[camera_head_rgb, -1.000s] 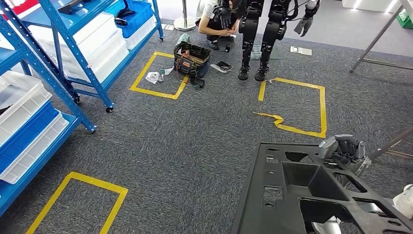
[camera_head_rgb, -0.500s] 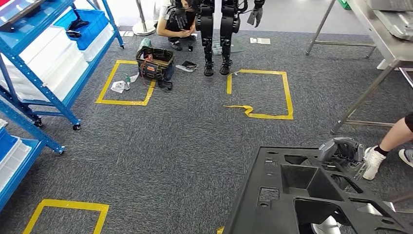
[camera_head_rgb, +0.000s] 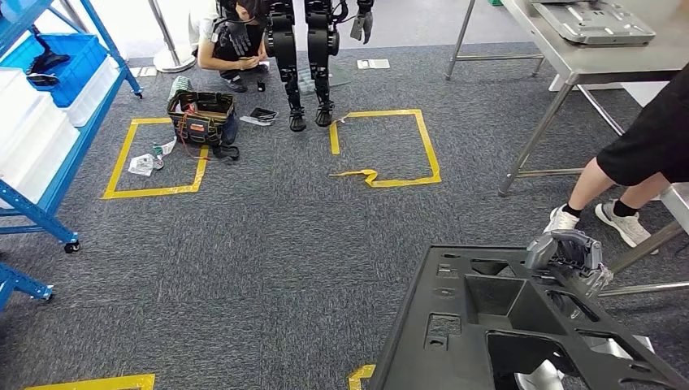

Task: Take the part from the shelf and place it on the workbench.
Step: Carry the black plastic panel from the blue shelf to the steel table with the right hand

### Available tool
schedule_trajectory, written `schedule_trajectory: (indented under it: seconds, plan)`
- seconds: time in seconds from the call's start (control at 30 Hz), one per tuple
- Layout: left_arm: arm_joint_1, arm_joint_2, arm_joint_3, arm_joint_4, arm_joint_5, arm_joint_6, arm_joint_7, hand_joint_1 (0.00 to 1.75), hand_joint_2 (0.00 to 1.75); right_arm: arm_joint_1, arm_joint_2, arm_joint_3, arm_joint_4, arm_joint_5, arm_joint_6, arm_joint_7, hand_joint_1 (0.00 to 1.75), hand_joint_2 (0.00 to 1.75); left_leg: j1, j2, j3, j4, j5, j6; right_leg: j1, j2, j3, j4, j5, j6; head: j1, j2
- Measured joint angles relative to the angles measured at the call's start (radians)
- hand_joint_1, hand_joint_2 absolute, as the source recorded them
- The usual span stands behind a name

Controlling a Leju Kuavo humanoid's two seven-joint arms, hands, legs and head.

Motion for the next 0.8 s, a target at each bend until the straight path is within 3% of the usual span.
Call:
schedule_trajectory:
  seconds: [0.07,0.13,0.17,0.2,0.23,0.3,0.37,0.43,0.47,0.53,0.6,0.63,0.67,0.7,0.73,0.77,0.8]
  plan:
    - [0.002,0.0,0.0,0.0,0.0,0.0,0.002,0.0,1.75,0.001,0.0,0.0,0.0,0.001,0.0,0.0,1.75,1.75,-0.003,0.03,-0.003,-0.006,0.007,0.01,0.004,-0.057,-0.051,0.103,-0.051,-0.01,0.004,0.0]
    - [0.005,0.001,0.0,0.0,0.0,-0.001,0.004,0.0,1.75,0.005,0.0,0.001,0.0,0.0,-0.001,0.0,1.75,1.75,-0.007,0.063,-0.008,-0.006,0.008,0.012,0.005,-0.072,-0.105,0.231,-0.103,-0.013,0.007,0.0]
    - [0.006,0.001,0.0,0.0,0.0,-0.002,0.006,0.0,1.75,0.007,0.001,0.001,0.0,0.0,-0.002,0.0,1.75,1.75,-0.008,0.079,-0.009,-0.005,0.008,0.013,0.005,-0.074,-0.111,0.259,-0.111,-0.01,0.008,0.0]
    - [0.006,0.001,0.0,0.0,0.0,-0.002,0.006,0.0,1.75,0.01,0.001,0.001,0.0,0.0,-0.003,0.0,1.75,1.75,-0.009,0.094,-0.01,-0.005,0.008,0.013,0.005,-0.078,-0.096,0.246,-0.106,-0.003,0.008,0.0]
    - [0.006,0.001,0.0,0.0,0.0,-0.003,0.007,0.0,1.75,0.011,0.001,0.001,0.0,0.0,-0.005,0.0,1.75,1.75,-0.009,0.107,-0.01,-0.005,0.007,0.012,0.005,-0.087,-0.06,0.192,-0.089,0.004,0.008,0.0]
    - [0.005,0.001,0.0,0.0,0.0,-0.004,0.008,0.0,1.75,0.01,0.001,0.002,0.0,0.001,-0.006,0.0,1.75,1.75,-0.013,0.129,-0.008,-0.002,0.004,0.006,0.01,-0.132,0.032,0.047,-0.053,0.01,0.009,0.0]
    - [0.005,0.001,0.0,0.0,0.0,-0.005,0.009,0.0,1.75,0.007,0.004,0.002,0.0,0.002,-0.008,0.0,1.75,1.75,-0.02,0.148,-0.006,0.002,-0.001,-0.002,0.016,-0.158,0.076,-0.025,-0.038,0.001,0.008,0.0]
    - [0.003,0.001,0.0,0.0,0.0,-0.006,0.01,0.0,1.75,0.007,0.006,0.002,-0.001,0.003,-0.009,0.0,1.75,1.75,-0.02,0.167,-0.004,0.003,-0.002,-0.01,0.017,-0.138,0.074,-0.03,-0.033,-0.011,0.006,0.0]
    - [0.002,0.001,0.0,0.0,0.0,-0.005,0.011,0.0,1.75,0.007,0.006,0.001,-0.001,0.004,-0.009,0.0,1.75,1.75,-0.017,0.161,-0.004,0.008,-0.008,-0.016,0.014,-0.127,0.073,-0.032,-0.03,-0.016,0.006,0.0]
    - [0.0,0.001,0.0,0.0,0.0,-0.005,0.012,0.0,1.75,0.005,0.009,0.001,-0.002,0.006,-0.009,0.0,1.75,1.75,-0.009,0.112,-0.027,0.063,-0.049,-0.029,0.005,-0.106,0.072,-0.036,-0.024,-0.031,0.003,0.0]
    - [0.0,0.0,0.0,0.0,0.001,-0.005,0.014,0.0,1.75,0.002,0.014,0.002,-0.002,0.008,-0.009,0.0,1.75,1.75,-0.001,0.058,-0.086,0.19,-0.117,-0.038,0.004,-0.087,0.068,-0.036,-0.019,-0.042,0.0,0.0]
    - [0.001,0.0,0.0,0.0,0.001,-0.005,0.014,0.0,1.75,0.002,0.016,0.002,-0.002,0.008,-0.009,0.0,1.75,1.75,0.001,0.048,-0.116,0.25,-0.141,-0.041,0.005,-0.076,0.065,-0.036,-0.018,-0.044,0.0,0.0]
    - [0.002,0.0,0.0,0.0,0.002,-0.005,0.015,0.0,1.75,0.002,0.017,0.002,-0.002,0.009,-0.009,0.0,1.75,1.75,0.004,0.045,-0.135,0.284,-0.148,-0.043,0.005,-0.063,0.063,-0.036,-0.016,-0.045,0.001,0.0]
    - [0.003,0.0,0.0,0.0,0.002,-0.005,0.015,0.0,1.75,0.002,0.018,0.002,-0.002,0.009,-0.009,0.0,1.75,1.75,0.008,0.044,-0.134,0.281,-0.133,-0.045,0.005,-0.051,0.062,-0.035,-0.015,-0.044,0.0,0.0]
    - [0.003,-0.001,0.0,0.0,0.002,-0.005,0.015,0.0,1.75,0.002,0.019,0.002,-0.002,0.009,-0.009,0.0,1.75,1.75,0.012,0.04,-0.115,0.241,-0.102,-0.046,0.005,-0.038,0.062,-0.035,-0.013,-0.043,0.0,0.0]
    - [0.003,-0.001,0.0,0.0,0.002,-0.005,0.015,0.0,1.75,0.002,0.019,0.002,-0.002,0.009,-0.009,0.0,1.75,1.75,0.017,0.028,-0.083,0.175,-0.062,-0.047,0.004,-0.024,0.062,-0.034,-0.012,-0.04,0.0,0.0]
    - [0.003,0.0,0.0,0.0,0.002,-0.005,0.015,0.0,1.75,0.001,0.019,0.002,-0.002,0.009,-0.009,0.0,1.75,1.75,0.022,0.002,-0.05,0.108,-0.033,-0.048,0.005,-0.012,0.06,-0.031,-0.01,-0.037,0.0,0.0]
